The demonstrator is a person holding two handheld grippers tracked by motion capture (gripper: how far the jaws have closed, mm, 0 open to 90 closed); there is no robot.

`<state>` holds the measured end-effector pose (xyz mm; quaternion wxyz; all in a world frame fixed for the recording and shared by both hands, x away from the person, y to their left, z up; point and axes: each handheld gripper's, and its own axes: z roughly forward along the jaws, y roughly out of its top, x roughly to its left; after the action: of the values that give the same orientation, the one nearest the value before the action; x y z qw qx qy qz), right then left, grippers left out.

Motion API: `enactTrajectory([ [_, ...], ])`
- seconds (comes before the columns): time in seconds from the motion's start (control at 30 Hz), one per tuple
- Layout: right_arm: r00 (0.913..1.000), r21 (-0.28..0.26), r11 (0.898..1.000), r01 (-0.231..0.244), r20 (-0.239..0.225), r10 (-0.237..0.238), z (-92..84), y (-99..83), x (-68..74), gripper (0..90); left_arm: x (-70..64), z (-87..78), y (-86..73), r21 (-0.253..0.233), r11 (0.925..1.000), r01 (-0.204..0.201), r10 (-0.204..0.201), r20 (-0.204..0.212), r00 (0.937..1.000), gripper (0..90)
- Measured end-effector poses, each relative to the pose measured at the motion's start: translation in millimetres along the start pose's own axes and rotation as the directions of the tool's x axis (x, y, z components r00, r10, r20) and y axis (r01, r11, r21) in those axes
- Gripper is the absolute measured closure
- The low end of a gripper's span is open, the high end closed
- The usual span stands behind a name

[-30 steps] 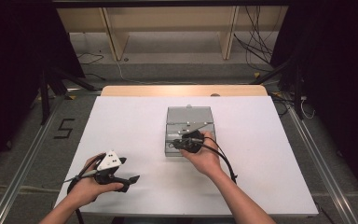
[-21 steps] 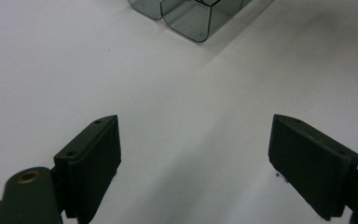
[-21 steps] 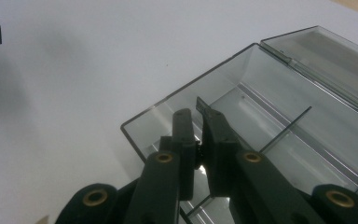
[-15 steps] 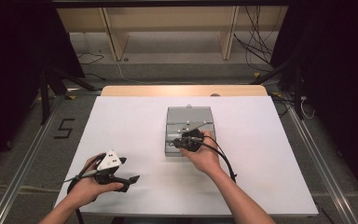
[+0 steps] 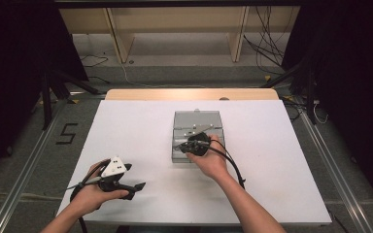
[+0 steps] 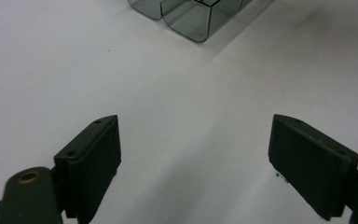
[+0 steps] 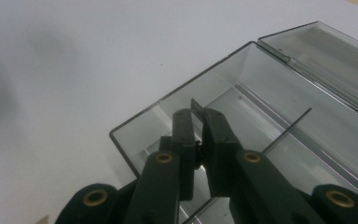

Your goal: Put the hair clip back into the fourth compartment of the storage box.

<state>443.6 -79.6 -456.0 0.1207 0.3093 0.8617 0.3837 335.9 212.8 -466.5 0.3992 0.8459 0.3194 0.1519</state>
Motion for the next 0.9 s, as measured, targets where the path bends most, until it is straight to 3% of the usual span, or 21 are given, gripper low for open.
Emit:
enactTrajectory([
  [0.9, 1.0, 0.033, 0.999, 0.002, -0.005, -0.002, 11.4, 5.7, -1.6, 84.3, 0.0, 0.1, 0.0, -0.001, 1.0, 0.0, 0.0, 0.001, 1.0, 16.7],
])
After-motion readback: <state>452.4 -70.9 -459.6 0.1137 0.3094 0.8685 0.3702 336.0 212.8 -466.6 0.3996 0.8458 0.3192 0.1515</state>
